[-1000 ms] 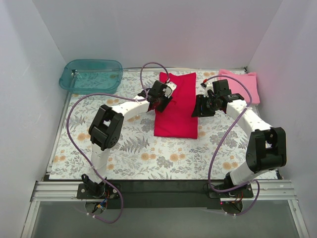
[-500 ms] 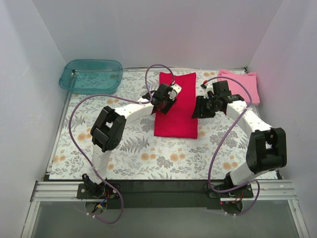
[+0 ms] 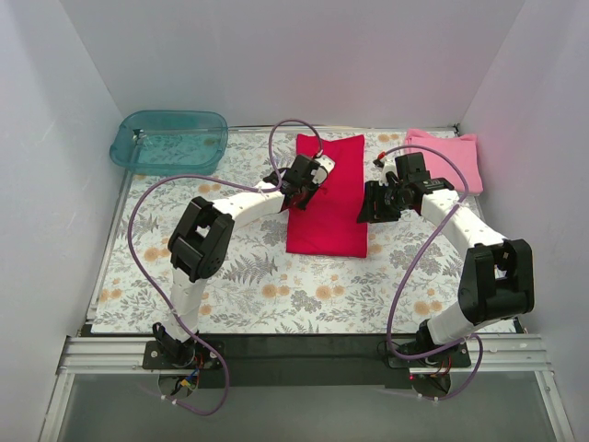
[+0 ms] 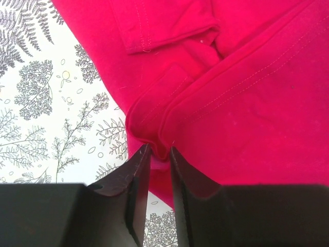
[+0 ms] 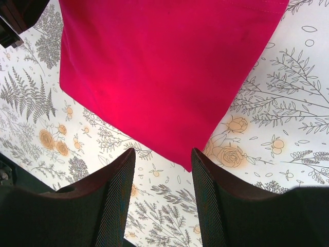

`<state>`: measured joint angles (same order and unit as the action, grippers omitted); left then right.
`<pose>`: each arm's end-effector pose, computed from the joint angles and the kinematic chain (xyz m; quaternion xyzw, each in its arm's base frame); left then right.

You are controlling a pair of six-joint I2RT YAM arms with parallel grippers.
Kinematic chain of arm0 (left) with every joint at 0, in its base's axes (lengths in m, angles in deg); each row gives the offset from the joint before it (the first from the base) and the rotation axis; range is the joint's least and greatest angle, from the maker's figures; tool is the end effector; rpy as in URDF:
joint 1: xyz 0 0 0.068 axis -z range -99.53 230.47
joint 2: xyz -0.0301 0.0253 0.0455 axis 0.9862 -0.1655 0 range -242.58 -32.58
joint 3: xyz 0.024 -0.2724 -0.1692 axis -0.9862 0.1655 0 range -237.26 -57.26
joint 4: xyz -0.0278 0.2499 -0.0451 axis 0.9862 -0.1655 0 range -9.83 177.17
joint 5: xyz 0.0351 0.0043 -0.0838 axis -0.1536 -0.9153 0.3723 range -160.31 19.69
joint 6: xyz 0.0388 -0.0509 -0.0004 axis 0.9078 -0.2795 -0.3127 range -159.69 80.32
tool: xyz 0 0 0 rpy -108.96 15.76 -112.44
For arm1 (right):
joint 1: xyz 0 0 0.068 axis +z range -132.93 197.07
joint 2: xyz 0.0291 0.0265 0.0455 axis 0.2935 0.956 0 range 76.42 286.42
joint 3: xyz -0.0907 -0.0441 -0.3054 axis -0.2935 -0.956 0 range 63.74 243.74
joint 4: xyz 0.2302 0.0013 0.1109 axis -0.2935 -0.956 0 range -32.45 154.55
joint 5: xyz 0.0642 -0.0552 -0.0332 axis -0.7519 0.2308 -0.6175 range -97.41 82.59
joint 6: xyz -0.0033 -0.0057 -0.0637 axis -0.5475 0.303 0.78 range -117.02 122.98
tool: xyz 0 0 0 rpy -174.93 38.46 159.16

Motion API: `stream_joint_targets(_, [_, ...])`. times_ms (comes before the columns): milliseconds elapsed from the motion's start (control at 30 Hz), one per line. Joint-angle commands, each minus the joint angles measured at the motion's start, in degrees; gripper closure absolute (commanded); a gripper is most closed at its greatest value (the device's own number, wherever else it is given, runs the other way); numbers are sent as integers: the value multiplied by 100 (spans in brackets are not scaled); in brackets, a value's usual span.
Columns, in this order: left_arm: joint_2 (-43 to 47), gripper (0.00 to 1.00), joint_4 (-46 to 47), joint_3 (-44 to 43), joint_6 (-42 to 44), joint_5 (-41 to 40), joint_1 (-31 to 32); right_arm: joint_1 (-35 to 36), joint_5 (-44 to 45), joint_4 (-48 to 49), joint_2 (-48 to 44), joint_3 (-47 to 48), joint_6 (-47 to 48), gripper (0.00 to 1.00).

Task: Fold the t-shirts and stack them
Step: Fold the tshirt

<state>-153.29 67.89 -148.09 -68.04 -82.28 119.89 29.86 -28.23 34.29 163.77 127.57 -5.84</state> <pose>0.3907 -0.3078 0.2241 0.0537 0.9312 -0.1123 0.3425 0.3076 0.0879 0.2900 -0.0886 0.9323 0.2260 0.2681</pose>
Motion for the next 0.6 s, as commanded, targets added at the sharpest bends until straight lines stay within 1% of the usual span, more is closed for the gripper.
stream_joint_targets(0, [-23, 79, -5, -216, 59, -201, -22, -32, -107, 11, -183, -29, 65, 54])
stream_joint_targets(67, [-50, 82, -14, -242, 41, -227, -13, -32, -80, 11, -192, -46, 56, 54])
stream_joint_targets(233, [-129, 83, -14, -208, 32, -333, -22, -58, -80, 11, -210, -64, 65, 54])
stream_joint_targets(300, [-155, 90, -13, -225, -3, -306, -13, -67, -89, 11, -218, -64, 65, 54])
stream_joint_targets(367, [-208, 100, -14, -286, -29, -332, -13, -84, -98, 3, -210, -55, 65, 54])
stream_joint_targets(567, [-295, 100, 22, -646, -248, -570, -75, -93, -63, 3, -210, -46, 82, 54])
